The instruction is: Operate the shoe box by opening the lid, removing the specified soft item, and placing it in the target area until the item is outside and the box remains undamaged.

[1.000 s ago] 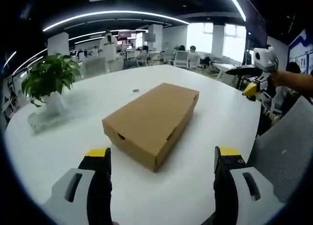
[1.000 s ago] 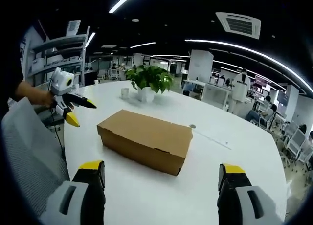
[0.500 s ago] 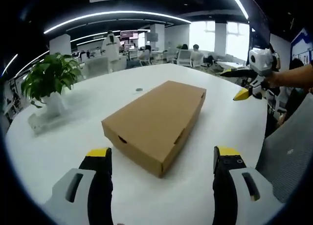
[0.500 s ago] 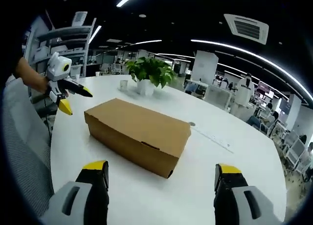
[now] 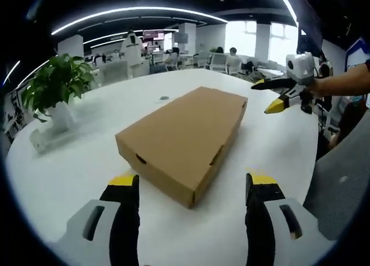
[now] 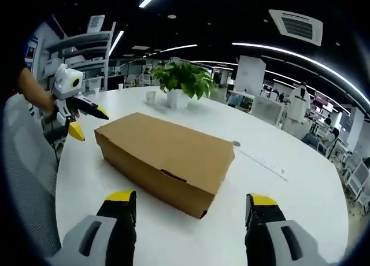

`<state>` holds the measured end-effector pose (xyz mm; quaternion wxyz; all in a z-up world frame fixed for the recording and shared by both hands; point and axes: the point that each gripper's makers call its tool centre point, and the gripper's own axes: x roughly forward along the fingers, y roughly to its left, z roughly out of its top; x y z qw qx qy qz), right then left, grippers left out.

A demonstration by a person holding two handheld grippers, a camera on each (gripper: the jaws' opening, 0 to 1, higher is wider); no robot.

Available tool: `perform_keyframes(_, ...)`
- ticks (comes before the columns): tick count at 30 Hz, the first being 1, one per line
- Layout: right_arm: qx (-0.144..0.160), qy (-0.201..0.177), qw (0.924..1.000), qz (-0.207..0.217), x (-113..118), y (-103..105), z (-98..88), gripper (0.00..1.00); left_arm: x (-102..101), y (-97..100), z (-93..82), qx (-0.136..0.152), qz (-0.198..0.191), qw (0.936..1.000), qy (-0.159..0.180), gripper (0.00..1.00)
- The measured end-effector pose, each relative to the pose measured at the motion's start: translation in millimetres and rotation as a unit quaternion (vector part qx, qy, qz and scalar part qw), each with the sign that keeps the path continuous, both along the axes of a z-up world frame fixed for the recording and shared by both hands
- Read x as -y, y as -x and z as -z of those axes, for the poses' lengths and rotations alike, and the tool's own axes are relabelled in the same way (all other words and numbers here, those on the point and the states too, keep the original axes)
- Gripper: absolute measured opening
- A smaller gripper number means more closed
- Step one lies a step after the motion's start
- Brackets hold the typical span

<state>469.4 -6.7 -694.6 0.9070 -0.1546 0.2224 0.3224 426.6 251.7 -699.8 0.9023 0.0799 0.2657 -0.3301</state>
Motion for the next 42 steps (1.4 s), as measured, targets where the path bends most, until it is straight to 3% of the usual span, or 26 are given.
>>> perform_keyframes(8,-0.02,0.027,0.9994,-0.012,-0.6,-8.3,17.0,0.72,4.6,-6.0,7.8,-0.016,-0.006,0.9998,-0.005,0.68)
perform_keyframes(11,-0.024,0.028,0.9992,-0.014,-2.2,-9.9,18.0,0.71,7.3,-7.6,9.0,-0.03,-0.014,0.9994,0.01,0.66)
perform_keyframes(27,-0.039,-0.003,0.9992,0.002,-14.9,-21.1,17.1,0.55,13.0,-7.4,22.8,-0.049,-0.017,0.9985,0.016,0.61)
perform_keyframes(32,-0.048,0.014,0.9988,0.001,-17.5,-24.0,25.3,0.5,9.8,-13.8,26.2,-0.056,-0.034,0.9976,0.021,0.59)
perform_keyframes(35,-0.053,0.002,0.9985,0.01,-19.7,-25.2,25.9,0.44,7.3,-17.6,28.4,-0.054,-0.043,0.9972,0.029,0.56)
perform_keyframes(42,-0.056,-0.01,0.9982,0.022,-19.6,-24.1,25.4,0.44,5.4,-22.7,33.2,-0.054,-0.053,0.9967,0.03,0.52)
